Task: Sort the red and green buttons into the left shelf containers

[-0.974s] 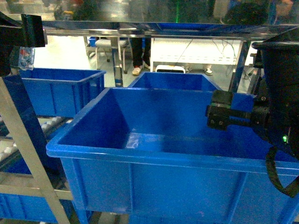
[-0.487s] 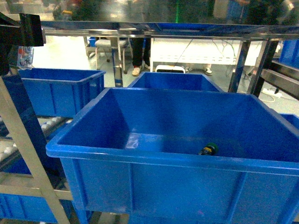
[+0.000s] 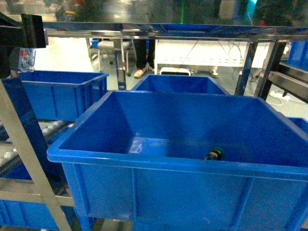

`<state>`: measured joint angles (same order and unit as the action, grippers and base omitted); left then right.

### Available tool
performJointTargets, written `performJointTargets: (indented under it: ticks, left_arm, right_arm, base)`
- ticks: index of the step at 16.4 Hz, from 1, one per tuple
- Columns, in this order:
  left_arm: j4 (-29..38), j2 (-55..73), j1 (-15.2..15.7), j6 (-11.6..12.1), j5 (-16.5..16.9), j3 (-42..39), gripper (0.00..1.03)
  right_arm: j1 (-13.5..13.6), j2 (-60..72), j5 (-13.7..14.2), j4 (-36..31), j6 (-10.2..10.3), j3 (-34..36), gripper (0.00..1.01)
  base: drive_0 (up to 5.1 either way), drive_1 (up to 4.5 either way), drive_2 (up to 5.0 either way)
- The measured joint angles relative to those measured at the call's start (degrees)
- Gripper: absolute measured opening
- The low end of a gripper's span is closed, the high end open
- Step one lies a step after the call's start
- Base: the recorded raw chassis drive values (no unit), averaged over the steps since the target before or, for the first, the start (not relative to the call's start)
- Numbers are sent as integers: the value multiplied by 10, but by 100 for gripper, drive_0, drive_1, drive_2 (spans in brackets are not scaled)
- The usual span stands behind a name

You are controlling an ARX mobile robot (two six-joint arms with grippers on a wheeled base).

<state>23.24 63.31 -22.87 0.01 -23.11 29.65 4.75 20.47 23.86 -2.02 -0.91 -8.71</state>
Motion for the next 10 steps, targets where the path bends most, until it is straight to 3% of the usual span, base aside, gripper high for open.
performJointTargets:
  ticks: [10]
  left_arm:
    - [0, 0, 0, 0, 0, 0, 28]
  right_arm:
    - [5, -32, 5, 20, 10, -3, 98]
  base:
    - [0, 0, 0]
